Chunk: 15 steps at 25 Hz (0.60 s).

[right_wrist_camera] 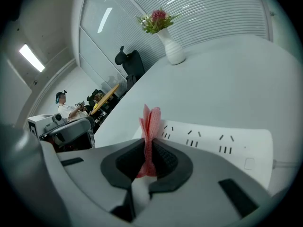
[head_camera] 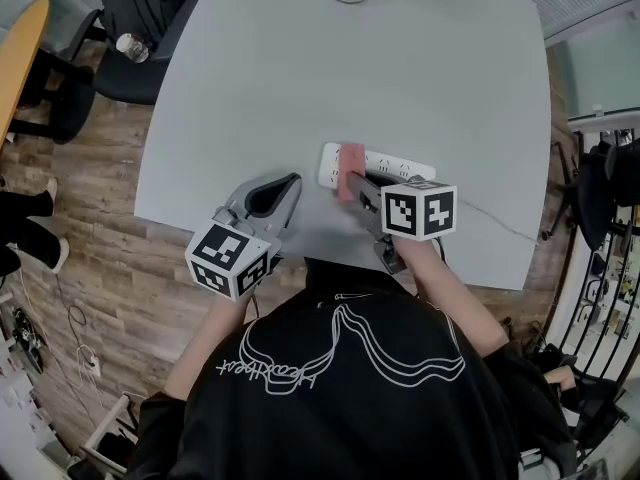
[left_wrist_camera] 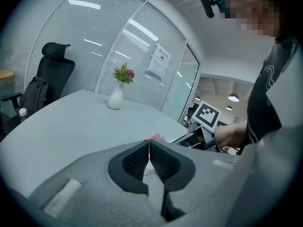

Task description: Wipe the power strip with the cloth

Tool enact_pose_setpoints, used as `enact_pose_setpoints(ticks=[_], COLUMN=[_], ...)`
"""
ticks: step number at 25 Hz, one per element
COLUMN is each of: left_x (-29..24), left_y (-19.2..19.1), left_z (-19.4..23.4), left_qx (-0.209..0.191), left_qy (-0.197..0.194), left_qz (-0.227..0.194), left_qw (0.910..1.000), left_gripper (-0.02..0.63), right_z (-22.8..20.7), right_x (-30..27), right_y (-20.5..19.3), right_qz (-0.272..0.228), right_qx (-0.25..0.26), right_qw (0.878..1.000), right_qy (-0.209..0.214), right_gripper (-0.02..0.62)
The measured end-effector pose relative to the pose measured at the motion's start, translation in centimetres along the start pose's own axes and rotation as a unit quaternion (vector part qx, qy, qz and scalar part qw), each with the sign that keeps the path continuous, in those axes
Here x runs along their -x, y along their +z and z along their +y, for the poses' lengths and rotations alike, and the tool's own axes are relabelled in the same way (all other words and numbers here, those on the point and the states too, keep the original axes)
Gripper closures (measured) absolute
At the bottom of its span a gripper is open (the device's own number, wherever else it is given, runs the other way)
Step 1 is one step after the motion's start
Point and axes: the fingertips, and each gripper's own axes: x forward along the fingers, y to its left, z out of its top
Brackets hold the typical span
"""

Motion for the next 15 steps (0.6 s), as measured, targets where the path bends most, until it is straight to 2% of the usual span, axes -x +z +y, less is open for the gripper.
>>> enact_pose_setpoints(ticks=[10,15], left_x=[-1.3,-2.7], left_y=[-0.1,0.1], left_z=[-1.3,-5.1], left_qx=[-0.017,-0.030], left_qy=[-0.034,-0.050], left_qz=[0.008,0.013], left_qw=[0.9993,0.9982], left_gripper=[0.592,0.592], right_z=[-2.6,-5.4], right_x=[1.8,5.7], right_y=[-1.2,-2.4], right_qz=[-0.024,-0.042], right_qx=[-0.036,-0.058], right_qw=[0.999,0.996], right_qy=[-0.031,-0.046], right_gripper=[0.554,0.554])
